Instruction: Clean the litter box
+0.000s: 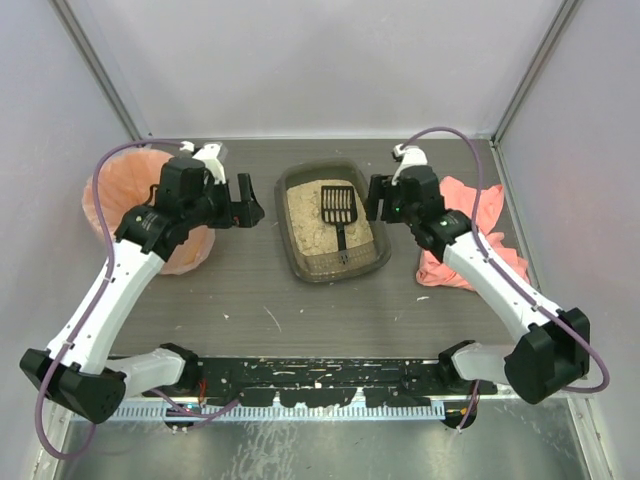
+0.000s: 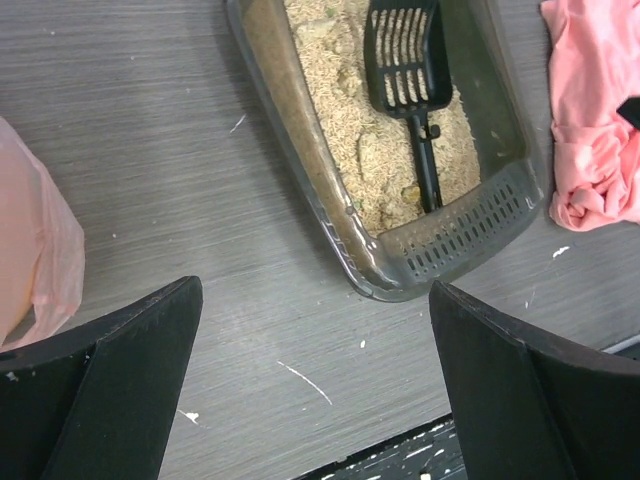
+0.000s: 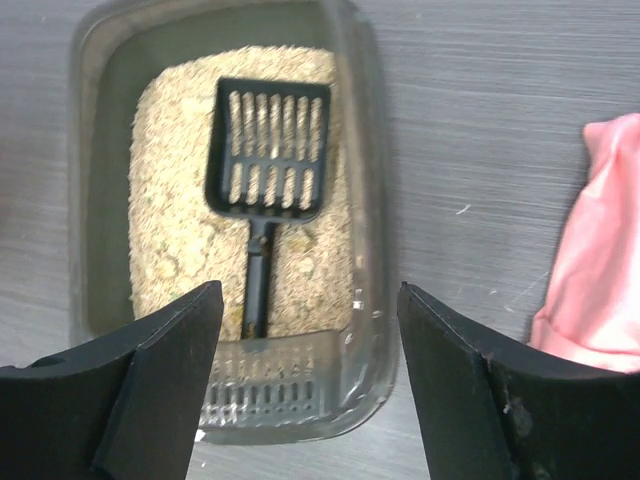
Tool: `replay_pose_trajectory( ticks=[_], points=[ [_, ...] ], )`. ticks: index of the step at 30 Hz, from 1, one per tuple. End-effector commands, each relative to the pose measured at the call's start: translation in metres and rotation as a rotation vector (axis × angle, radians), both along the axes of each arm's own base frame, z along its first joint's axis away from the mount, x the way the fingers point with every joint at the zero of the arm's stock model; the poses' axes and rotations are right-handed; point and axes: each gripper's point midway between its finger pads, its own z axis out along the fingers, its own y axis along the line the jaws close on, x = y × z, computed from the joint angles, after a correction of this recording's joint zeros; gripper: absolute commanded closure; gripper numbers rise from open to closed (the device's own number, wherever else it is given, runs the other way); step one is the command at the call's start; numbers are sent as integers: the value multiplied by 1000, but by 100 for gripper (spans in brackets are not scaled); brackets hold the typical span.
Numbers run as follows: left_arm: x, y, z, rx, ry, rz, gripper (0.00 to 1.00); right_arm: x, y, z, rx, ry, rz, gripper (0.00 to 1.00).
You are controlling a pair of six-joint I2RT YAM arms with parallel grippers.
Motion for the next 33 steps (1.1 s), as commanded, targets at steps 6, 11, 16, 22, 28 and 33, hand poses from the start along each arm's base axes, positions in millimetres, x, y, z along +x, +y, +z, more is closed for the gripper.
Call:
replay_pose_trajectory(
  ticks=[6,11,16,22,28,33],
  points=[
    [21,16,18,-83,-72,139,2,-7,52,-26,-115,62,37,32],
    [17,16,18,-123,-108,118,2,7,74,-56,-78,112,42,39],
    [9,16,13,-128,-113,92,2,17,90,-74,-46,137,62,44],
    [-1,18,3,-107,-108,64,2,28,102,-97,-59,180,82,45],
    [-6,17,1,-115,-124,46,2,37,111,-113,-65,202,94,52],
    [-7,17,-1,-110,-117,42,2,42,115,-123,-80,218,100,57]
  ],
)
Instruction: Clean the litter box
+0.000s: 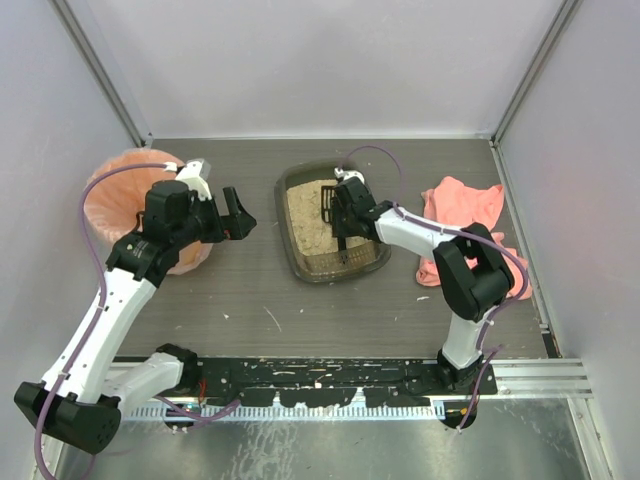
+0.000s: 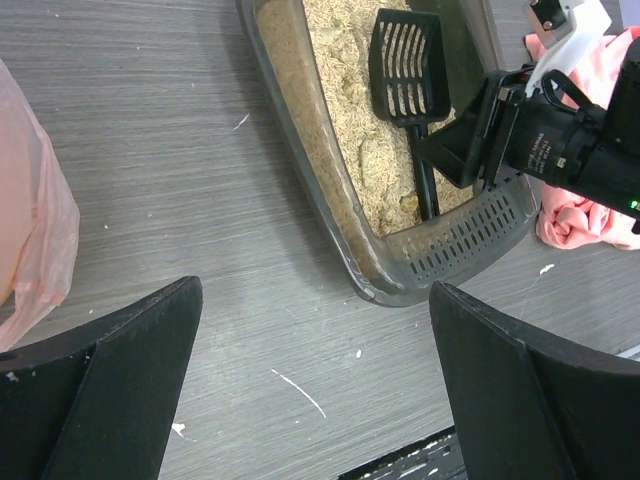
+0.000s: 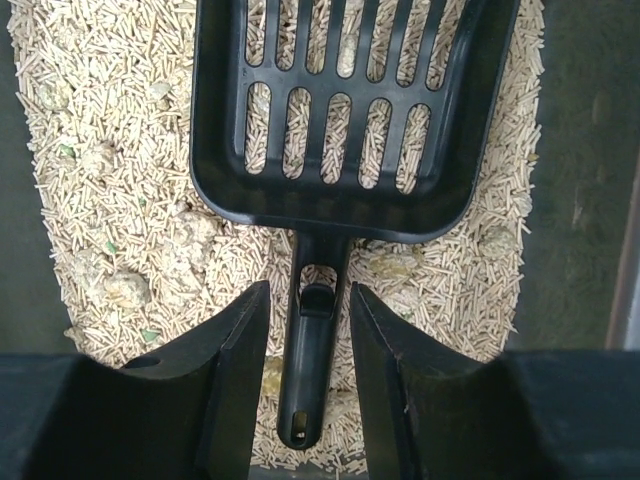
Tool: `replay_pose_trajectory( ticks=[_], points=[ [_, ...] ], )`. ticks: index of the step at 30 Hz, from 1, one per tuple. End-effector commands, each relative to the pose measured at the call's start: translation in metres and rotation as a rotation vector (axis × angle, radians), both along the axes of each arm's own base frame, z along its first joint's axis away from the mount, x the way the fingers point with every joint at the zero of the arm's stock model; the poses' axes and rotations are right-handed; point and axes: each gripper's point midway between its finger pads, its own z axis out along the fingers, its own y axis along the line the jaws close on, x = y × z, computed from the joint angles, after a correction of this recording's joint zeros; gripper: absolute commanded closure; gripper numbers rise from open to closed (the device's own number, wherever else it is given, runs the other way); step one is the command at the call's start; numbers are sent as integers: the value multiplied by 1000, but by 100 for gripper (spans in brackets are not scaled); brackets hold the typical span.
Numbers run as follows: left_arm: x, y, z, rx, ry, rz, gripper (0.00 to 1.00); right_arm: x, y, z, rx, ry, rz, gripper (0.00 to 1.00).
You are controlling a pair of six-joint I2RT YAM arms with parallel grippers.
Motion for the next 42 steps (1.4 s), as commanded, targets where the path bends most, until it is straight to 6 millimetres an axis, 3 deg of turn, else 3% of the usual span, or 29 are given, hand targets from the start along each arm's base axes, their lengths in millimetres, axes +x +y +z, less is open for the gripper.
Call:
replay_pose_trajectory(
  ticks=[1,12,19,26,30,36,42],
  points=[
    [4,-3,19,-22,-82,-23,2,21,17,23,53,-69,4,57],
    [5,-2,18,-16,-79,-17,2,22,13,3,1,-23,2,56],
    [5,-1,17,-13,-76,-12,2,22,10,2,-28,-24,-1,61],
    [6,2,16,-11,-70,-1,2,30,15,30,-22,-91,24,75],
    [6,7,18,-3,-82,17,2,42,23,54,-13,-143,57,75],
    [6,11,19,10,-94,32,2,58,26,70,-76,-177,95,78],
    [4,16,19,50,-111,24,2,46,16,79,-145,-150,153,81]
  ],
)
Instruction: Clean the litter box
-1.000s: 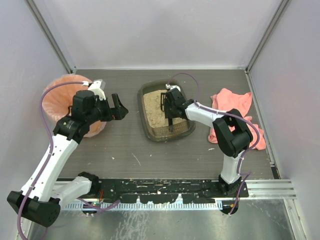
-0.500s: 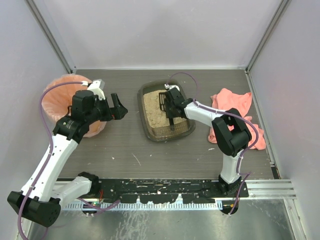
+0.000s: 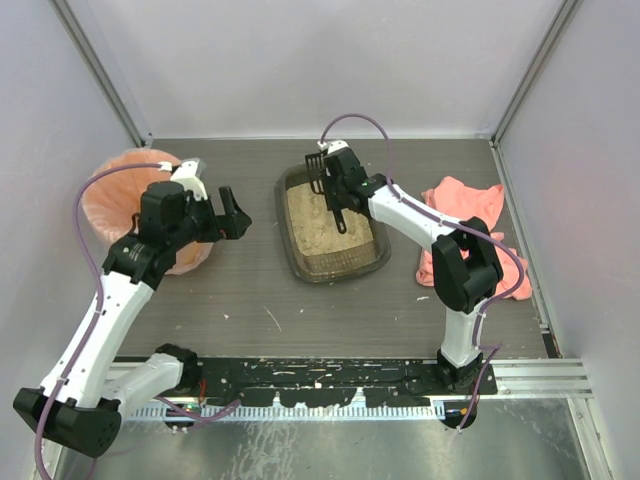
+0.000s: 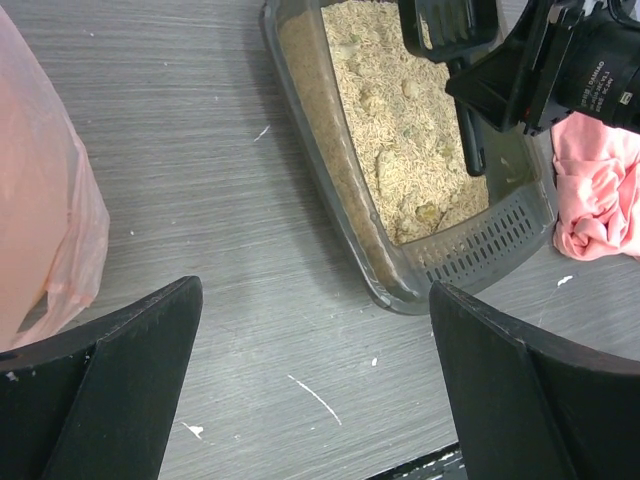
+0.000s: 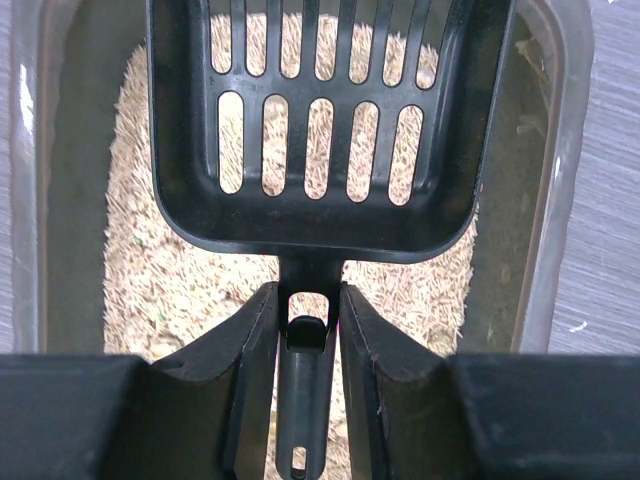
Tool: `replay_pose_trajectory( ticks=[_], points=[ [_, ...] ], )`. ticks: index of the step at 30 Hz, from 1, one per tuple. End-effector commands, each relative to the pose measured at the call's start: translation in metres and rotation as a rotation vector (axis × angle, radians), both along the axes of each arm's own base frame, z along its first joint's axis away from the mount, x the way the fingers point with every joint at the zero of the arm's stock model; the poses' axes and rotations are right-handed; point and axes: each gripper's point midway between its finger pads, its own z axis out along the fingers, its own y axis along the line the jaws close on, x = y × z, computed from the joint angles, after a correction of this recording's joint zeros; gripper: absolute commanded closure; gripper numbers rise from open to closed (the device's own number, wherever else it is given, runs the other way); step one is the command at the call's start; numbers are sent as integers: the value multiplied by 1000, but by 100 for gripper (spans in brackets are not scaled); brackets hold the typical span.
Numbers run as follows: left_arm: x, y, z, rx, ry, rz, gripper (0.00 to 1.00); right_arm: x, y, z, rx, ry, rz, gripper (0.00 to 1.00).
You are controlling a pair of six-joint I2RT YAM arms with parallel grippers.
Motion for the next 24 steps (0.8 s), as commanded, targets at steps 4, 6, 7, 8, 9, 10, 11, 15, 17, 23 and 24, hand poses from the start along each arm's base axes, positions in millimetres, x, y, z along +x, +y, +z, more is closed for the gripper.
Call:
replay_pose_trajectory(
  ticks=[4,6,7,8,9,10,11,15,17,23,24],
  points=[
    [1,9,18,42,-116,-7,2,-22,-19,25,-131,33,82,83],
    [3,12,19,48,-123,6,2,-32,-24,33,-140,45,95,85],
    [4,12,19,49,-121,9,2,-37,-26,37,-136,49,102,85],
    [6,11,19,46,-117,13,2,-43,-27,41,-125,49,114,85],
    [8,10,19,38,-111,17,2,-48,-29,45,-115,50,122,85],
    [10,7,21,21,-105,17,2,-54,-29,49,-103,53,131,85],
    [12,1,22,-4,-94,5,2,-60,-31,52,-96,56,137,85],
    [17,-36,33,-88,-111,-87,6,-82,-34,62,-54,87,179,85],
    [20,-53,37,-62,-152,-103,6,-92,-34,59,-38,117,200,85],
    [14,-80,24,-27,-129,-163,7,-113,-45,33,-75,190,225,81],
    [12,-79,22,-24,-128,-161,7,-112,-47,28,-82,186,217,81]
  ],
)
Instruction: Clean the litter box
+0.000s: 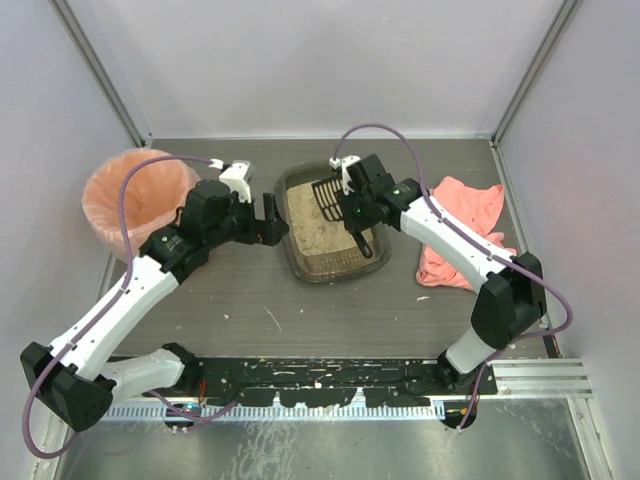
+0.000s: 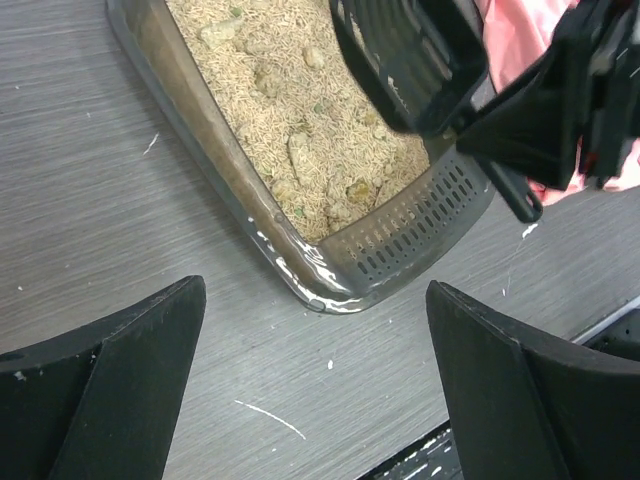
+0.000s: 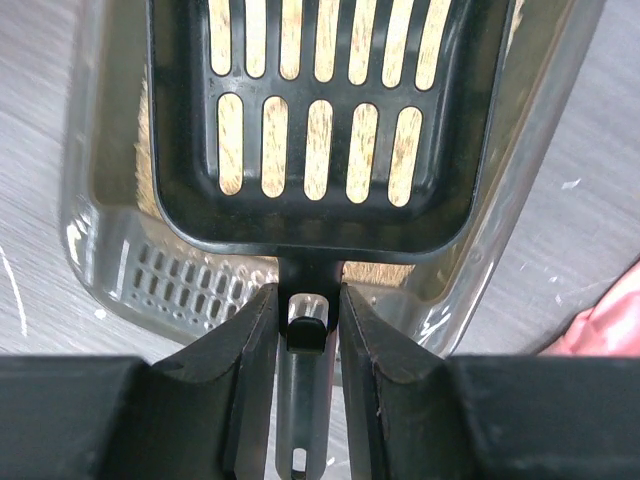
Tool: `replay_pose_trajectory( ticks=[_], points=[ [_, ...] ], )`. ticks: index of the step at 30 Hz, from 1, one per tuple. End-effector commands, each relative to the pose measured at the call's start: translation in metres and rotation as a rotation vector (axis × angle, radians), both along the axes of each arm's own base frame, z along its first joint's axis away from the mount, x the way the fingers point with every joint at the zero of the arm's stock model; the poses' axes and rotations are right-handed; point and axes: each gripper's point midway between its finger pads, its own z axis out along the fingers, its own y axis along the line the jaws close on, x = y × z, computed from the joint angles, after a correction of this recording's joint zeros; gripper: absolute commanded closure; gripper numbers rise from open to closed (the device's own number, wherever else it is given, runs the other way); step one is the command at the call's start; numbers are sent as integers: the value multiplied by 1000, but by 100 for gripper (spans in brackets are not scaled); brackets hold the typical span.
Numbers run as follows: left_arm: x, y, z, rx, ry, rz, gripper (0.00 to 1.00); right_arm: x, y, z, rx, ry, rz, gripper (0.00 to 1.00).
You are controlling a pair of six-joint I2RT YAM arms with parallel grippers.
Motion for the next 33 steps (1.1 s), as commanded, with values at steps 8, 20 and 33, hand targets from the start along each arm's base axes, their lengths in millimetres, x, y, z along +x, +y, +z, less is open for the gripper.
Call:
replay_pose_trajectory(
  ticks=[8,20,33],
  points=[
    [-1,20,38,25,-153,48,4,8,-4,-46,-63,20,-10,68],
    [-5,37,30,84,-163,85,1,17,-10,-64,-70,-13,-74,41],
    [-7,37,32,78,-167,82,0,3,-1,-60,99,-20,-172,46]
  ],
)
